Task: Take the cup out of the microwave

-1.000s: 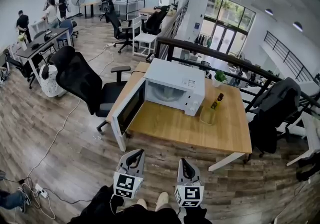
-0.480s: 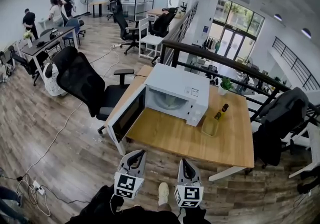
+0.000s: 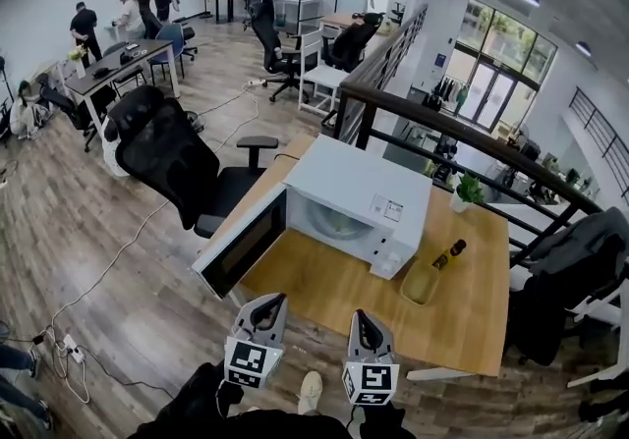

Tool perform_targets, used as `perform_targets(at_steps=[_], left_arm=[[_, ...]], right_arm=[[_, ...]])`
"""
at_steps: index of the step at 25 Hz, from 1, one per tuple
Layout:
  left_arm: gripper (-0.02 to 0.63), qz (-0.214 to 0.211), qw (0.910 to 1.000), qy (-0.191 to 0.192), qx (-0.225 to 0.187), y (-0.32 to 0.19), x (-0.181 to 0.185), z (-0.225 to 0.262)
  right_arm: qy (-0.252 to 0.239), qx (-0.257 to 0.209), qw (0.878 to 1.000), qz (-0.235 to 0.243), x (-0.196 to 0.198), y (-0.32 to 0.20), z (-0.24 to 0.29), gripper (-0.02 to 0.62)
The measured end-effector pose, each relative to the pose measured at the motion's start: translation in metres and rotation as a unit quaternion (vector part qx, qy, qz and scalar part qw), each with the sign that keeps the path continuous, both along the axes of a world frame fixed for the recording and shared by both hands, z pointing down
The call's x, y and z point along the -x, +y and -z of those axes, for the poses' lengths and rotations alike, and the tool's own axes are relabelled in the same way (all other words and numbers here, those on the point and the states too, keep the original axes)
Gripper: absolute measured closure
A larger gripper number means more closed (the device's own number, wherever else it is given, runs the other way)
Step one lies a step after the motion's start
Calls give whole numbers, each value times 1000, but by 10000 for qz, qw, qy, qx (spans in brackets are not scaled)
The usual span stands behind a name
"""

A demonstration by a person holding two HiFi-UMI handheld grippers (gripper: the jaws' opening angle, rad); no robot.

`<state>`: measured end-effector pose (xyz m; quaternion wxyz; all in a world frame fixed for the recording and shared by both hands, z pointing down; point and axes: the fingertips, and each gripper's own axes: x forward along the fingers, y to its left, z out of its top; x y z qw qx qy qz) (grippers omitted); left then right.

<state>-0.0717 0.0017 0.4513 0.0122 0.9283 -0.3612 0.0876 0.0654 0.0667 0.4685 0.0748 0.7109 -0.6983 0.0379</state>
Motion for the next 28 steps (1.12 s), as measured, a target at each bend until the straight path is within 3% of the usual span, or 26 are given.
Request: perform_targets(at_steps=[15, 28], left_arm=[[581, 733, 9971, -94, 155, -62, -54, -19], [581, 1037, 9944, -151, 112, -89, -71, -27]], right_arm=[[-104, 197, 9972, 720, -61, -84, -23, 580], [-218, 291, 9944, 994, -76, -124, -43, 580]])
